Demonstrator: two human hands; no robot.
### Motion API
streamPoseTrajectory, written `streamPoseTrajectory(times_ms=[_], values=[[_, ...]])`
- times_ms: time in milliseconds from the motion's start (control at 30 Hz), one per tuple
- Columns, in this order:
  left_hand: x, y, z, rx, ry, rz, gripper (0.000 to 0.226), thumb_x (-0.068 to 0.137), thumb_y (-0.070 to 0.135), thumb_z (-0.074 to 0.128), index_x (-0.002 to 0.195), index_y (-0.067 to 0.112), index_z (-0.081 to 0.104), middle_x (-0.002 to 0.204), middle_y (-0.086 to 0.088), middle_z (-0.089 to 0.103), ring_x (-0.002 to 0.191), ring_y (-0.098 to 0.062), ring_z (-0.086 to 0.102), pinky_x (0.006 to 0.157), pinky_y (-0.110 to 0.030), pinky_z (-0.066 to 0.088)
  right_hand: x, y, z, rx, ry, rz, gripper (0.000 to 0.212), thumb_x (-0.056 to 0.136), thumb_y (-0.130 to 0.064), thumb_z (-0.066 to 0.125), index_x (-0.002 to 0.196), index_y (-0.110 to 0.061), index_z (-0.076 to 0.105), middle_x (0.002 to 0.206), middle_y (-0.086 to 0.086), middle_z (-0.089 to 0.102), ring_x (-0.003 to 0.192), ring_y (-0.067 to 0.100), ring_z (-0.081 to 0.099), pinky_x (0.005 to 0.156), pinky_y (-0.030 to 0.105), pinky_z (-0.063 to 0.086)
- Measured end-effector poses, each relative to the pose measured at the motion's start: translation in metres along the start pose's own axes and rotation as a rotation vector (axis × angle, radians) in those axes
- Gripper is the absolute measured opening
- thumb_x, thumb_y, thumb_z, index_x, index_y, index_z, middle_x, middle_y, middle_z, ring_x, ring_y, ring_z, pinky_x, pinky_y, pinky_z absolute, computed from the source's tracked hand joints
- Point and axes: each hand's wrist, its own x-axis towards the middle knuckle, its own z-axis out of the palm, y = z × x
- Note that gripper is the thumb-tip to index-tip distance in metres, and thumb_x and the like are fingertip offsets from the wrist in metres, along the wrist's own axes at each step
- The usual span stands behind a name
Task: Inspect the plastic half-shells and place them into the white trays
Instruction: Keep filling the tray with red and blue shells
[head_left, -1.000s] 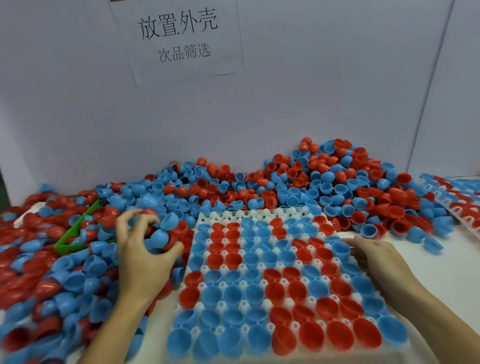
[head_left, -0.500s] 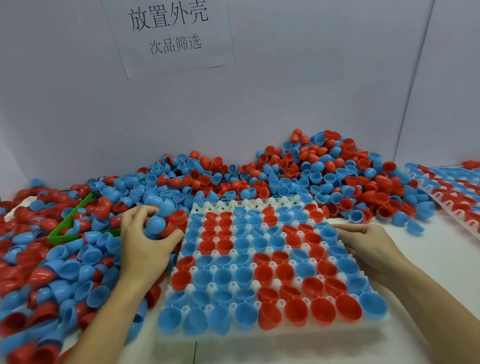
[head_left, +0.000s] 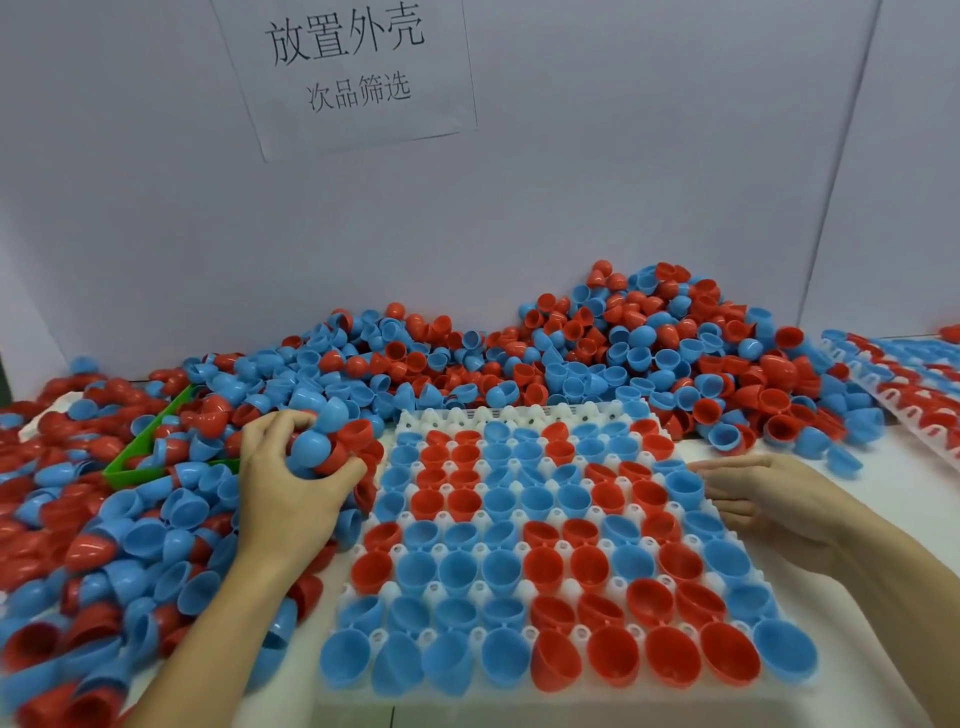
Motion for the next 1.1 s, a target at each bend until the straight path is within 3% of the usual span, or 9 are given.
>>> streamPoseTrajectory(times_ms=[133,233,333,433,667,800,900,967,1100], values=[[-0.001,0.003,0.001,0.015,-0.008,0.031,0.042,0.069,0.01,0.086,0.097,0.022,0.058,0.117,0.0,0.048,0.104,-0.021,0.054,0.084,-0.027,0.042,0.005,0.002,0.012,-0.135,0.084,-0.105,0.014,0.1,-0.031,0.056,0.108,-0.021,0.064,0.101,0.004,0.066,0.093,0.021,0.066,0.064,0.028,0.053],[-0.002,0.005,0.0,0.009,-0.022,0.05,0.042,0.069,0.009,0.086,0.097,0.022,0.058,0.116,0.002,0.047,0.103,-0.019,0.053,0.081,-0.019,0.039,0.009,0.001,0.02,-0.145,0.135,-0.207,0.02,0.106,-0.023,0.044,0.113,-0.026,0.062,0.094,-0.006,0.066,0.084,0.009,0.065,0.058,0.02,0.052],[-0.002,0.007,0.0,0.0,-0.035,0.058,0.041,0.069,0.007,0.086,0.096,0.02,0.058,0.115,0.0,0.048,0.101,-0.02,0.054,0.08,-0.016,0.038,0.009,0.0,0.024,-0.067,0.089,-0.194,0.027,0.104,-0.012,0.042,0.1,-0.024,0.066,0.077,-0.016,0.071,0.076,0.006,0.069,0.055,0.017,0.052],[-0.003,0.01,-0.001,-0.006,-0.041,0.056,0.04,0.069,0.006,0.086,0.096,0.019,0.058,0.114,-0.002,0.048,0.101,-0.019,0.053,0.078,-0.014,0.037,0.008,0.003,0.024,-0.027,0.078,-0.194,0.032,0.104,-0.01,0.042,0.095,-0.025,0.069,0.088,-0.008,0.075,0.092,0.015,0.07,0.072,0.027,0.055],[-0.004,0.016,-0.002,-0.028,-0.061,0.054,0.039,0.071,0.003,0.085,0.095,0.018,0.058,0.114,-0.002,0.048,0.093,-0.006,0.052,0.073,-0.011,0.037,0.007,0.007,0.031,-0.178,0.021,-0.27,0.037,0.104,-0.009,0.041,0.098,-0.026,0.073,0.091,-0.009,0.077,0.09,0.016,0.072,0.076,0.028,0.055],[-0.004,0.018,-0.006,-0.05,-0.073,0.051,0.039,0.07,0.004,0.085,0.096,0.016,0.058,0.114,-0.001,0.048,0.099,-0.015,0.054,0.073,-0.007,0.04,0.008,0.007,0.03,-0.166,0.1,-0.309,0.032,0.104,-0.008,0.042,0.105,-0.02,0.071,0.102,0.003,0.075,0.094,0.021,0.07,0.079,0.031,0.056],[-0.003,0.021,-0.01,-0.042,-0.076,0.097,0.04,0.068,0.004,0.085,0.095,0.015,0.058,0.114,0.001,0.047,0.103,-0.014,0.053,0.08,-0.007,0.04,0.003,-0.002,0.031,-0.253,0.299,-0.492,0.028,0.103,-0.007,0.043,0.115,-0.016,0.067,0.111,0.009,0.07,0.093,0.019,0.067,0.077,0.032,0.054],[-0.003,0.024,-0.012,-0.025,-0.074,0.155,0.042,0.065,0.004,0.086,0.092,0.018,0.057,0.115,0.003,0.045,0.104,-0.003,0.05,0.083,-0.002,0.039,-0.007,-0.018,0.036,-0.279,0.373,-0.653,0.029,0.102,-0.006,0.045,0.116,-0.018,0.067,0.111,0.005,0.07,0.097,0.017,0.065,0.074,0.028,0.052],[-0.005,0.028,-0.014,0.041,-0.101,0.253,0.045,0.063,0.008,0.089,0.087,0.025,0.055,0.122,0.01,0.042,0.112,0.009,0.045,0.084,0.002,0.038,-0.031,-0.067,0.06,-0.46,0.175,-0.877,0.023,0.101,-0.014,0.05,0.105,-0.03,0.067,0.095,-0.01,0.071,0.084,0.004,0.068,0.066,0.016,0.052]])
